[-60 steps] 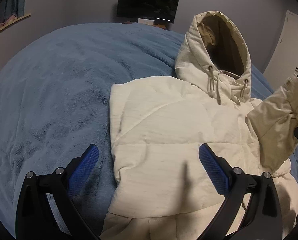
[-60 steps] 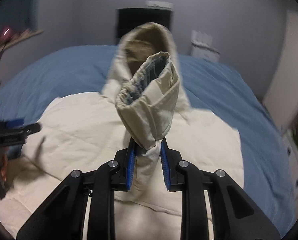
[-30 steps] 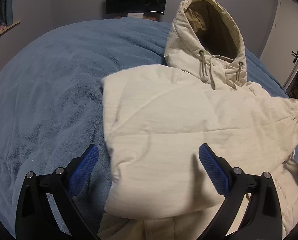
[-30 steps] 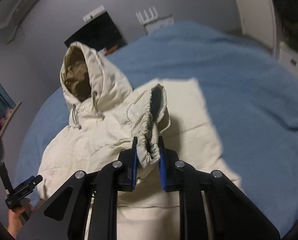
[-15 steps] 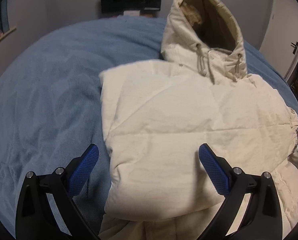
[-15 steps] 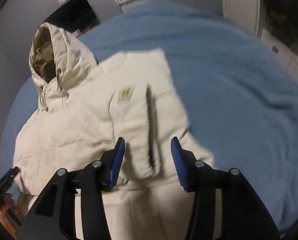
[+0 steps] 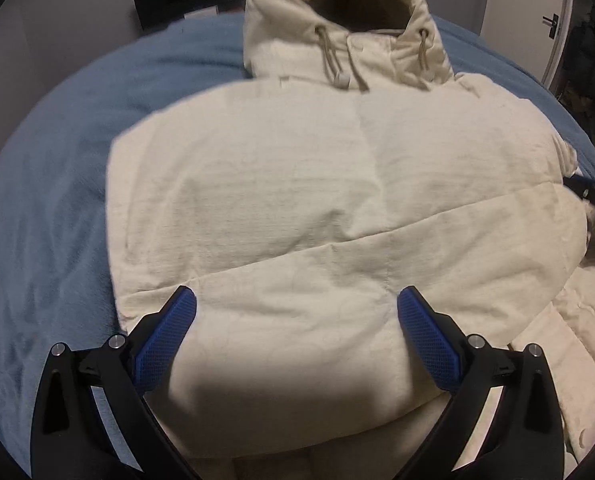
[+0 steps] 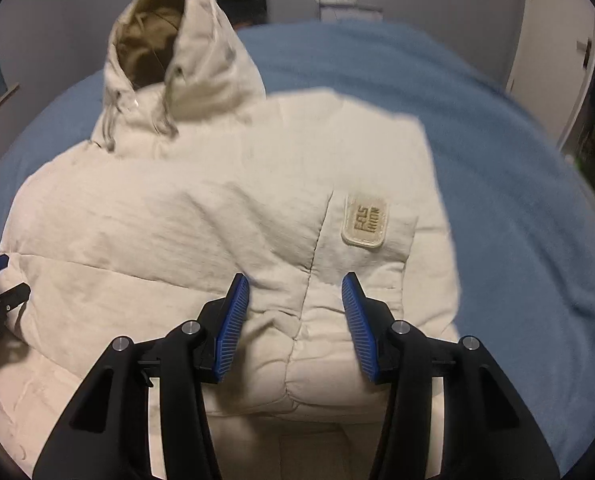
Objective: Fold large clothes
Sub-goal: 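Grasp the hood with the right tool while the left tool grips the jacket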
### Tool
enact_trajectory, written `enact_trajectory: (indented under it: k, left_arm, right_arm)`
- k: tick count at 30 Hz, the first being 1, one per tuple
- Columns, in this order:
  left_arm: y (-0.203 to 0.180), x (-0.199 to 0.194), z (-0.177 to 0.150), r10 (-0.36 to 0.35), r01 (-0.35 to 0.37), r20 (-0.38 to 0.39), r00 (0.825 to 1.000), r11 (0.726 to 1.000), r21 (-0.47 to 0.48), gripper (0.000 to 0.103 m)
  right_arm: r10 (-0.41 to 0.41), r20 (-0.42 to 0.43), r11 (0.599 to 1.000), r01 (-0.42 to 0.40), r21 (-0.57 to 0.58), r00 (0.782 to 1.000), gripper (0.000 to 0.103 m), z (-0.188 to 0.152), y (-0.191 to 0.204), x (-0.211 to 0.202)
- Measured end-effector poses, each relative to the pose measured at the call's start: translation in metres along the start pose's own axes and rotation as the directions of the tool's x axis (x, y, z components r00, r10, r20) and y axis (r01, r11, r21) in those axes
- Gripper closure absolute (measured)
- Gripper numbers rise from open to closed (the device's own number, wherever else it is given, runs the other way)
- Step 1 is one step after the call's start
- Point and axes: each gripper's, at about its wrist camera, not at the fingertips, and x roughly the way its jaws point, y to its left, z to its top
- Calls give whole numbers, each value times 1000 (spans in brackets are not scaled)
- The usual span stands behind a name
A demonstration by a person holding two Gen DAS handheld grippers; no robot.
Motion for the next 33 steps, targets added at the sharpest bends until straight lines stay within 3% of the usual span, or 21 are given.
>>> enact_trajectory:
  k: [6, 9, 15, 22, 25, 30, 31, 32, 33]
  left_arm:
    - [-3, -12, 2, 32, -32, 12, 999, 999, 11, 7]
    - [-2, -41, 17, 27, -28, 88, 996, 1000, 1, 7]
    - [6, -78, 100, 50, -48, 248, 967, 999, -13, 7]
    - [24, -36, 196, 73, -45, 240, 968, 992, -122, 7]
    - [36, -10, 217, 61, -24, 193, 979, 982, -189, 7]
    - [48, 11, 227, 31, 12, 190, 981, 975, -223, 7]
    - [49, 16, 229, 21, 20, 186, 982, 976, -218, 8]
    - [50, 19, 230, 16, 23, 180, 983, 977, -213, 9]
    - [50, 21, 231, 15, 22, 177, 984, 978, -209, 11]
  right_arm:
    - [-48, -60, 996, 44, -72, 997, 55, 9, 10, 5]
    - [23, -18, 998, -24, -50, 1000, 48, 22, 5, -18]
    - [80, 65, 993, -73, -94, 995, 47, 77, 23, -28]
    - [94, 155, 992, -78, -104, 984, 47, 170, 65, 9]
    - [108, 154, 993, -100, -58, 982, 47, 204, 76, 32]
    - [124, 154, 992, -117, -51, 980, 47, 240, 94, 63]
    - [129, 156, 991, -122, -57, 979, 51, 245, 96, 68]
    - [124, 162, 991, -115, -64, 979, 61, 249, 97, 71]
    - [115, 168, 992, -105, -69, 979, 80, 251, 97, 72]
